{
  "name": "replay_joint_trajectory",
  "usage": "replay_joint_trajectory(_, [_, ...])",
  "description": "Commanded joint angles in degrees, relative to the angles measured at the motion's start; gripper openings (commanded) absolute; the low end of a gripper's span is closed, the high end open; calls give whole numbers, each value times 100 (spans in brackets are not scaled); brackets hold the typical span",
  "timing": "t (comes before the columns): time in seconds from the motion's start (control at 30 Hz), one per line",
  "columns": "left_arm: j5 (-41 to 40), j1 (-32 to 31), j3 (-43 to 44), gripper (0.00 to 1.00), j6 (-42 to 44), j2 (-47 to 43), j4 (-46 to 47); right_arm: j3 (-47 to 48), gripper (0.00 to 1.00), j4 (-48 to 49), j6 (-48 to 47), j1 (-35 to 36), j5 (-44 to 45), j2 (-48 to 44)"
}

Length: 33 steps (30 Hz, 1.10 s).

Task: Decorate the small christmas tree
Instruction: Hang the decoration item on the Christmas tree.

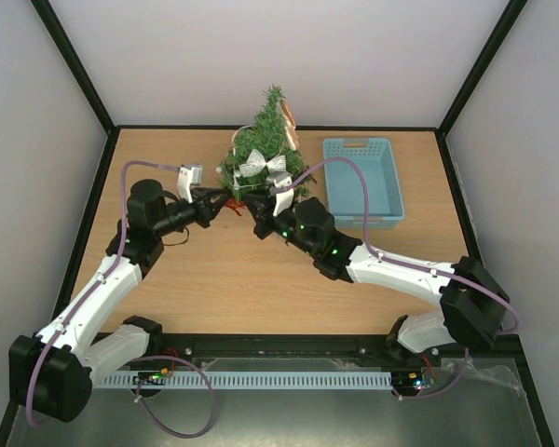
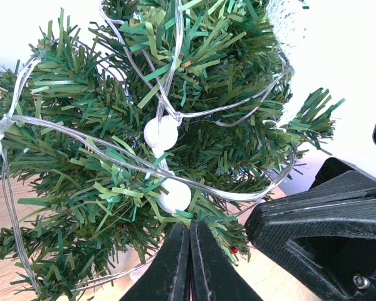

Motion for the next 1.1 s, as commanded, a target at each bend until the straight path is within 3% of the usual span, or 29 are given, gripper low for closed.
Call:
replay_joint_trajectory(0.0, [138,35,-10,2,41,-82,257,-53,2,383,-133,40,49,-202])
replay_joint_trajectory(0.4, [508,40,-76,2,77,-46,490,-234,2,131,-139,45,181,-430])
replay_joint_trajectory(0.6, [570,34,-73,2,138,-123,406,-206,12,28,-97,41,-4,-402])
replay_joint_trajectory(1.07, [763,38,-68,2,512,-446,-5,-176,19,-103,-21,39,-355,-373])
